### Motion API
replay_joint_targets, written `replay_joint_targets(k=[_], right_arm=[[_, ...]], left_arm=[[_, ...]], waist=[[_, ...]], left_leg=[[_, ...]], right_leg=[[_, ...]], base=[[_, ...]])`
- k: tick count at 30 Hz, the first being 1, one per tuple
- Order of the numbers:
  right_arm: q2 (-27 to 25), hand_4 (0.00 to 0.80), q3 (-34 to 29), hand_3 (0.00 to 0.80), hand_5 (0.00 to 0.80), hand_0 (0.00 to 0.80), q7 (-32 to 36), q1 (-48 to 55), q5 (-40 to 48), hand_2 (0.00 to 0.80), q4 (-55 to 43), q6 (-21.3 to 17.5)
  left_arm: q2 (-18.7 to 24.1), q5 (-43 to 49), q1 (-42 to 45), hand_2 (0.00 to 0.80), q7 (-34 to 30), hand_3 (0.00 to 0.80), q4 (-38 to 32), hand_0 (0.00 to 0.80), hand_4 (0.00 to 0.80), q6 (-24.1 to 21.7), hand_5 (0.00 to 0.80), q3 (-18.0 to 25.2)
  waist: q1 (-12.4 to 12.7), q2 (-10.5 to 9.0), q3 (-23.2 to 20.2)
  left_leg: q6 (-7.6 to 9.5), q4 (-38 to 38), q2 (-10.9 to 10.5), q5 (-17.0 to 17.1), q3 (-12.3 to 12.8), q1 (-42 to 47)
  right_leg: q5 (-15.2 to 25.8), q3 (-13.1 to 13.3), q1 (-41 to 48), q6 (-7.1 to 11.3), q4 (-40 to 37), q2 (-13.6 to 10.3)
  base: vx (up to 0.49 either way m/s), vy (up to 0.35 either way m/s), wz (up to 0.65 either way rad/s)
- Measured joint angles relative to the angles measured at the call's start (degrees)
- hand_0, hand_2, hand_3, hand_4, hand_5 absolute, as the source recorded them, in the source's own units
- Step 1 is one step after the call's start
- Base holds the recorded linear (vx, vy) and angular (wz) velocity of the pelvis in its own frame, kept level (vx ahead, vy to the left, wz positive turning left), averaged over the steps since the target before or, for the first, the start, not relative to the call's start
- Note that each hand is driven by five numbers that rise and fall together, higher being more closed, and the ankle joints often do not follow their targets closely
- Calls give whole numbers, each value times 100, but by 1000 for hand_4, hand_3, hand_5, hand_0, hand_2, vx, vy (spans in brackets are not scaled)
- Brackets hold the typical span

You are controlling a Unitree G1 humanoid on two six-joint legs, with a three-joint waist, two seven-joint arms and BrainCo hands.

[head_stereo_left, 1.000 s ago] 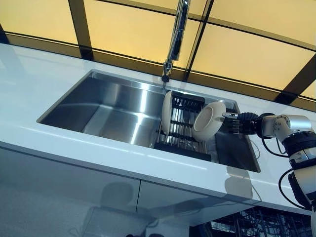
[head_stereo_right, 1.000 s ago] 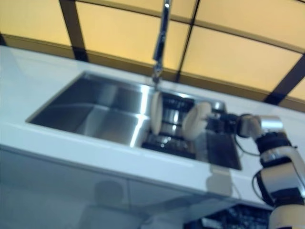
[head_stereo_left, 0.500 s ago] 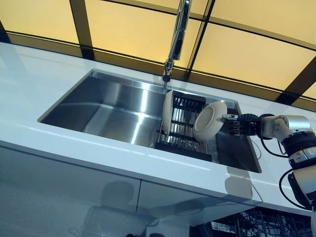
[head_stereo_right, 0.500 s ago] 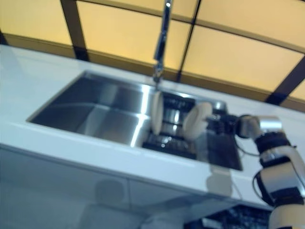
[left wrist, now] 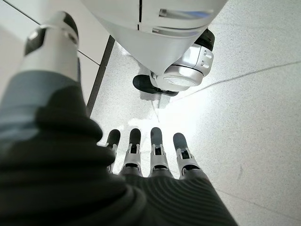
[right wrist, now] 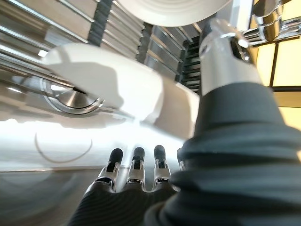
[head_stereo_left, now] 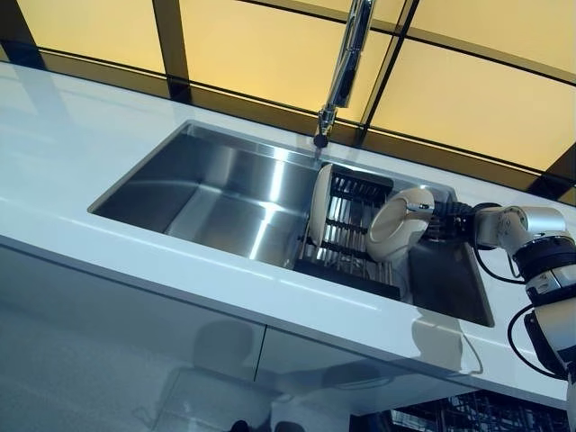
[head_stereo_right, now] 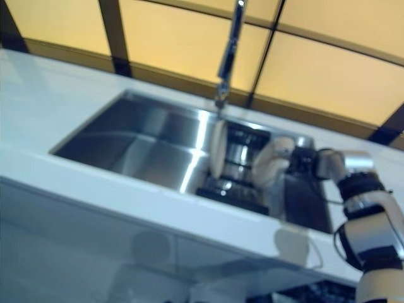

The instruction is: Take plates into dishwasher

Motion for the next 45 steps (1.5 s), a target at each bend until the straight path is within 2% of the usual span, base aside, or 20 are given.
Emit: replay_joint_targets(k=[6,7,8,9,17,27,40,45], right_arm=[[32,0,0,0,0,0,-62,-78,2,0,1,-4],[48,402,1,402,402,402,-113,-78,1,402,1,-5],[58,574,1,574,574,574,-143,-79,0,574,1,-5],[69,800,11,800,800,800,-185,-79,-8,800,3,-14],[142,800,238,800,800,800,-468,-285,-339,800,0,-542],[151,800,243,800,800,800,-412,-320,-612,800,10,-578],[146,800,263,800,800,800,-505,-431,-690,800,71,-911],[-30,800,494,800,800,800,-534,-742,-897,800,142,-1012]], left_arm=[[-2,-225,11,0,7,0,-2,0,0,-2,0,2],[-2,-226,10,0,8,0,-1,0,0,-2,0,2],[-2,-227,11,0,8,0,-1,0,0,-1,0,1],[-2,-262,11,0,7,0,-1,0,0,-2,0,1],[-1,-549,13,0,-13,0,-50,0,0,-9,0,-5],[7,-552,-26,0,-13,0,-71,0,0,-9,0,-93],[7,-548,-35,0,-30,0,-72,0,0,-11,0,-94],[2,-549,-63,0,-29,0,-75,0,0,-9,0,-90]], waist=[[16,1,1],[18,4,3],[19,5,5],[20,11,9],[13,64,110],[17,-5,175],[4,-33,189],[-17,-49,188]], left_leg=[[-8,0,-4,9,-45,-9],[-10,0,-4,12,-56,-18],[-10,0,-4,14,-60,-23],[-13,1,-4,19,-71,-43],[-18,4,-2,53,-115,-173],[-17,2,-5,59,-123,-171],[-21,-4,1,58,-100,-73],[-20,-5,7,55,-57,-7]], right_leg=[[-6,-8,13,1,0,1],[-8,-10,11,1,0,3],[-9,-11,8,1,0,4],[-10,-14,-4,0,0,6],[-10,-63,-105,0,0,17],[-10,-58,-100,0,-1,14],[-11,-46,-21,1,-1,16],[-9,0,19,0,1,15]], base=[[6,4,3],[-33,3,5],[-43,5,5],[-49,3,5],[-28,1,3],[0,0,0],[0,0,0],[1,34,-4]])
